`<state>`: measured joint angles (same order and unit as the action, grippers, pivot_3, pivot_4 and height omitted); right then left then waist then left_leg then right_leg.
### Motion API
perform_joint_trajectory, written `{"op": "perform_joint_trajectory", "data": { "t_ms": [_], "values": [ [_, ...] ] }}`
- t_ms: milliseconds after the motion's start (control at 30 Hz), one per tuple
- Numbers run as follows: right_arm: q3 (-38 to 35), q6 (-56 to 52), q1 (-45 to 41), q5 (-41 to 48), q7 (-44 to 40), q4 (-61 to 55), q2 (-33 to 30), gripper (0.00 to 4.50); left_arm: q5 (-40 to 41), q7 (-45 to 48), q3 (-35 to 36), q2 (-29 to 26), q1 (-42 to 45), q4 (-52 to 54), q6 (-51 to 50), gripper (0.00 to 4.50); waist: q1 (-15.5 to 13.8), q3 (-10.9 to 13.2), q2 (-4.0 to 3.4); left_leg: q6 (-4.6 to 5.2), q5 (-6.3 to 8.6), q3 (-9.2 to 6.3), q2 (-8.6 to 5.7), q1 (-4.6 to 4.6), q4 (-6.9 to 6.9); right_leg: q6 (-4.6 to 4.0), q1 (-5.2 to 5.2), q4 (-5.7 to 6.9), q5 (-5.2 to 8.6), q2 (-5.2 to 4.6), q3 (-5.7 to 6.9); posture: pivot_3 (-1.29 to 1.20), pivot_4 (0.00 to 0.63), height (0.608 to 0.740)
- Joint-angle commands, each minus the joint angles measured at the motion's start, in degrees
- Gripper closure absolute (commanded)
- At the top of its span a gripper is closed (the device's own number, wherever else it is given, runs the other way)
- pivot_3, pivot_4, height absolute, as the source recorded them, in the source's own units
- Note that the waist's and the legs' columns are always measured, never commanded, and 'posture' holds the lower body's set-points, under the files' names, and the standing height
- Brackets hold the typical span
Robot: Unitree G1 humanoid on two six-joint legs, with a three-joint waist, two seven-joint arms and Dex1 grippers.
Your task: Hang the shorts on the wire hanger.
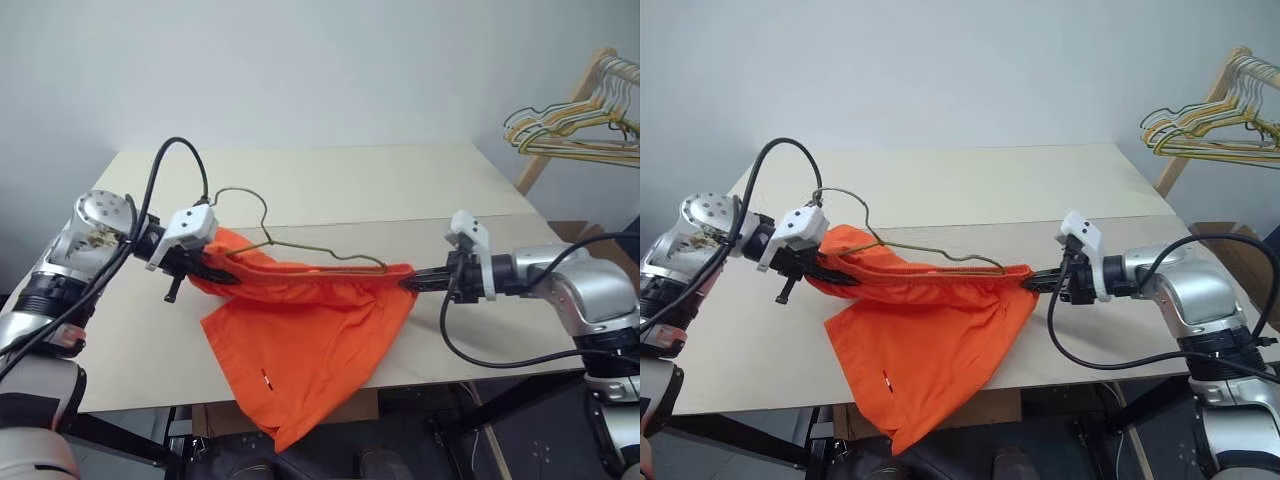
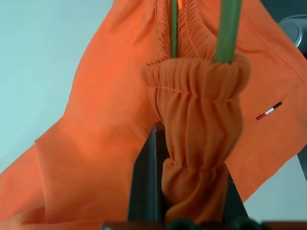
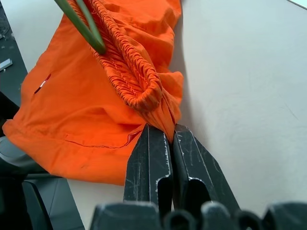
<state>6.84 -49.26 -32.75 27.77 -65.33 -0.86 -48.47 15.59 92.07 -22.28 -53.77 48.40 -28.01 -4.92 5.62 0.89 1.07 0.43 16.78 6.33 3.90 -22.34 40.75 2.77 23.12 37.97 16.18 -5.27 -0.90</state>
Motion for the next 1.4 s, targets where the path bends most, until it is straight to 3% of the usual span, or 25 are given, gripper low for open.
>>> {"op": "perform_joint_trajectory", "data": {
  "t_ms": [33,533,800,967,1100,1400],
  "values": [
    [-3.76,-0.13,-0.40,-1.79,1.06,1.14,-4.73,4.45,-5.84,-0.68,1.47,-2.33,-0.31,-4.55,0.44,4.50,0.00,0.00,0.00,0.00,0.00,0.00,0.00,0.01,0.00,0.00,0.00,0.00,0.00,0.00,0.00,-0.10,0.000,0.740],
    [-6.53,0.92,1.04,3.12,0.52,-8.86,-4.86,4.45,-11.70,-0.10,-0.60,0.09,-1.14,-5.32,0.56,4.50,0.07,0.00,0.00,0.00,0.00,0.01,0.00,0.00,0.00,0.00,0.01,0.00,0.00,0.00,0.00,-0.12,0.000,0.740],
    [-2.65,-0.63,-2.60,3.74,3.67,-14.73,-1.70,4.45,-17.10,-1.04,-2.50,4.11,1.07,-8.94,4.32,4.50,-0.02,0.00,0.00,0.01,0.00,0.02,0.00,0.00,0.01,0.00,0.01,0.01,0.00,0.00,0.01,-0.12,0.000,0.740],
    [1.88,-2.41,-3.52,2.27,7.84,-19.30,0.87,4.45,-16.60,-2.15,-0.65,9.47,4.57,-11.92,2.18,4.50,-0.06,0.00,0.00,0.01,0.00,0.01,0.00,-0.05,0.01,0.00,0.02,-0.01,0.00,-0.01,0.03,-0.12,0.000,0.740],
    [3.42,-3.00,-3.40,0.21,9.81,-19.05,0.39,3.50,-16.97,-2.28,0.32,10.95,5.77,-13.21,2.88,4.50,0.07,0.00,0.00,0.02,0.01,0.01,-0.01,-0.11,0.02,0.00,0.06,-0.04,0.00,-0.02,0.04,-0.13,0.000,0.740],
    [0.50,-3.54,-4.43,-1.39,11.07,-17.17,-1.29,0.31,-17.33,-1.43,1.96,11.59,5.19,-12.60,3.33,4.50,0.21,0.00,0.00,0.02,0.01,0.01,0.00,-0.09,0.01,0.00,0.06,-0.02,0.00,-0.02,0.04,-0.13,0.000,0.740]
  ]
}}
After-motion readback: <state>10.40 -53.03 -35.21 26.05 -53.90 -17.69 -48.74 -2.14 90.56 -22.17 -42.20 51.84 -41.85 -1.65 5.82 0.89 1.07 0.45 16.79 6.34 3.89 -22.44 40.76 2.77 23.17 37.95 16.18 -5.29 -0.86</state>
